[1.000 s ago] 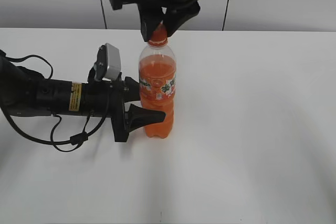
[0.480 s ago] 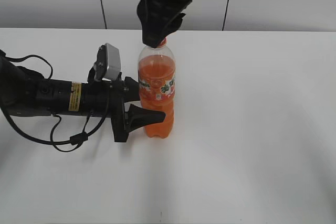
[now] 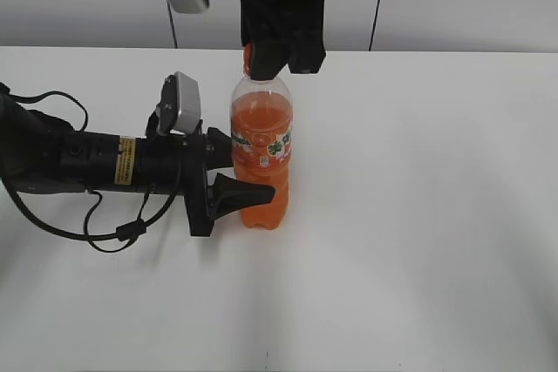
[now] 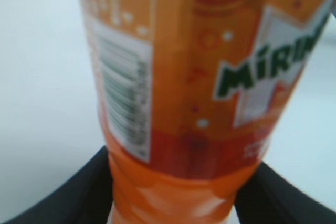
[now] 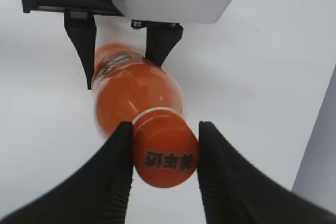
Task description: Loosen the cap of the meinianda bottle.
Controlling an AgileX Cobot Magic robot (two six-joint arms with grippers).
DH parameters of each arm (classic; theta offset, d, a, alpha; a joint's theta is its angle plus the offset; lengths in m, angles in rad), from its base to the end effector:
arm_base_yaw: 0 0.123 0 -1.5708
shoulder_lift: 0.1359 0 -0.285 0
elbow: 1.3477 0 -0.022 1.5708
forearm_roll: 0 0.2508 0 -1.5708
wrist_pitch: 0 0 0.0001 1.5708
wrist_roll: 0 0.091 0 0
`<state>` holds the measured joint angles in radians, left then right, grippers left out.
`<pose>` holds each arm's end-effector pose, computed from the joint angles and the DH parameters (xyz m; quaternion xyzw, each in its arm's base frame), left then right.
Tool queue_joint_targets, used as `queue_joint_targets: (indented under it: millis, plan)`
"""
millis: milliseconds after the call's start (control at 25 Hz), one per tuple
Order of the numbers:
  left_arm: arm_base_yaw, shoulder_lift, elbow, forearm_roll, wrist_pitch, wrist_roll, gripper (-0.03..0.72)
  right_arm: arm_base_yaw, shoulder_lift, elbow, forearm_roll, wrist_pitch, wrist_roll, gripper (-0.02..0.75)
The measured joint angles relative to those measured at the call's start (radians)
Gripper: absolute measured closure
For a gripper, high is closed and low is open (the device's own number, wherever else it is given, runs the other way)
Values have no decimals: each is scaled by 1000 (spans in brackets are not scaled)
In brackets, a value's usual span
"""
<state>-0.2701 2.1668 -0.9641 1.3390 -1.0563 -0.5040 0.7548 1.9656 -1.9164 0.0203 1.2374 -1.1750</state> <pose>0.3231 -0.1694 0.0871 0.5222 0.6359 -0.3731 0.4287 0.3098 0.2938 0.3155 -0.8070 0.5609 -0.0287 0.1827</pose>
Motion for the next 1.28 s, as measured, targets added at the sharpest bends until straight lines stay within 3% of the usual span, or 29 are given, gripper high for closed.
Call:
queue_joint_targets:
  millis: [280,600,920,1080,1280]
  plan:
    - [0,0,0,0,1,0,280,0,0,0,-2,0,-41,454]
    - [0,0,0,-1,1,-2,280,0,20,2,-15,-14,-53,287]
    - [0,0,0,0,1,-2,280,0,-44,2,-10,-14,4,276]
    - [0,0,0,0,1,-2,280,0,-107,2,9,-14,194,276]
    - [0,0,0,0,1,-2,280,0,-144,2,22,-14,757,276]
